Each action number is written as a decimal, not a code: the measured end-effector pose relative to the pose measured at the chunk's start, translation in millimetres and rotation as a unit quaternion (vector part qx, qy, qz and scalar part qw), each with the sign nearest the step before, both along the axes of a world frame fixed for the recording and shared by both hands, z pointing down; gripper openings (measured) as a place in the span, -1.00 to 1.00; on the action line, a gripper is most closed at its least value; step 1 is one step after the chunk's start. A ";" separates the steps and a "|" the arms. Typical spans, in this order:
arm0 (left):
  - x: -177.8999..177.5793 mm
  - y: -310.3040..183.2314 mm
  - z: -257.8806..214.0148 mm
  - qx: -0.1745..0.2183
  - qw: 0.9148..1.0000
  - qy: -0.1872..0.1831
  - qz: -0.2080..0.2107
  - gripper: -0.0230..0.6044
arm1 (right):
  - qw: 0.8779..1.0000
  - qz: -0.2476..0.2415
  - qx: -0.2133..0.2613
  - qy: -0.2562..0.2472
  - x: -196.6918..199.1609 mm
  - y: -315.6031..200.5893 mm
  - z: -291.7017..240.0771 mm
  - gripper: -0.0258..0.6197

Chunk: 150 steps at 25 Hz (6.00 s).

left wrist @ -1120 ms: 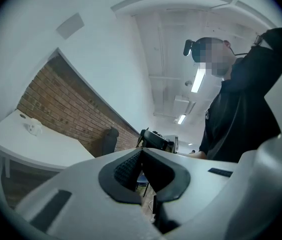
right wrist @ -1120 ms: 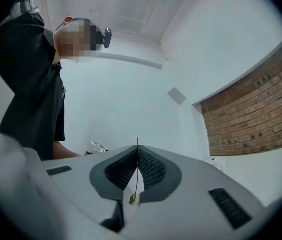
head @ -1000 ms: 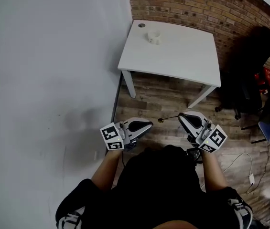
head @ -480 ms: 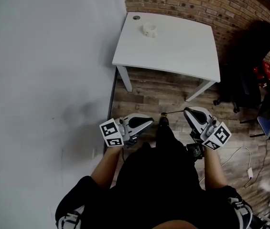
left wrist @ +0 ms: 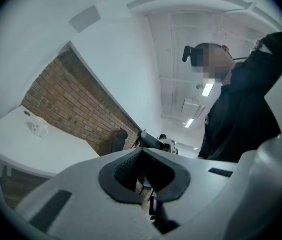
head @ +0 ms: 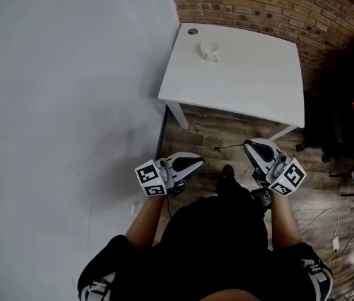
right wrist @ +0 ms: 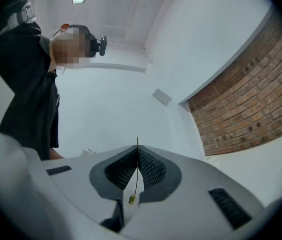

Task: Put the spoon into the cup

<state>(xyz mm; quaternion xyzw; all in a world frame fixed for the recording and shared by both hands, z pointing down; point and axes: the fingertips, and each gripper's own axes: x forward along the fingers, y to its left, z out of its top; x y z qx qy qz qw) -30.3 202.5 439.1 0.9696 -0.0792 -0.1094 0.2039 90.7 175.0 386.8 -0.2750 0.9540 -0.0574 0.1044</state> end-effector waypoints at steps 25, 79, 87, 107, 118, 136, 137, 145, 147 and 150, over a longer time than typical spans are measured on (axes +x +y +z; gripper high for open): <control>107.5 -185.0 -8.2 -0.020 0.997 -0.041 -0.066 -0.88 | 0.996 -0.077 -0.020 -0.036 104.8 -198.6 13.2 -0.89; -11.9 -489.0 105.0 -0.116 0.993 -0.020 -0.019 -0.88 | 0.988 0.110 -0.103 0.030 22.6 -564.8 122.2 -0.89; 1.6 -486.1 125.2 -0.142 0.989 -0.028 -0.013 -0.88 | 0.984 0.113 -0.138 0.016 24.0 -580.4 158.2 -0.89; 12.2 -484.1 145.0 -0.167 0.986 -0.021 -0.014 -0.88 | 0.981 0.103 -0.136 0.089 -0.4 -581.0 189.9 -0.89; 8.0 -476.4 146.3 -0.172 0.985 -0.015 -0.012 -0.88 | 0.972 0.148 -0.146 0.111 9.8 -586.5 198.5 -0.84; 1.1 -469.0 132.3 -0.159 0.987 -0.010 -0.019 -0.88 | 0.965 0.163 -0.181 0.095 23.5 -581.0 216.6 -0.64; 1.2 -468.7 129.8 -0.155 0.988 -0.010 -0.019 -0.88 | 0.966 0.160 -0.181 0.094 22.4 -579.8 215.5 -0.57; -1.5 -471.8 99.9 -0.107 0.994 -0.003 -0.013 -0.88 | 0.971 0.186 -0.115 0.098 36.8 -572.0 158.6 -0.52; -0.4 -471.6 90.6 -0.093 0.996 0.000 -0.010 -0.88 | 0.972 0.194 -0.093 0.099 43.8 -567.7 136.9 -0.52; 2.6 -468.2 74.2 -0.070 0.997 0.007 -0.003 -0.88 | 0.973 0.202 -0.060 0.098 50.2 -555.8 100.9 -0.52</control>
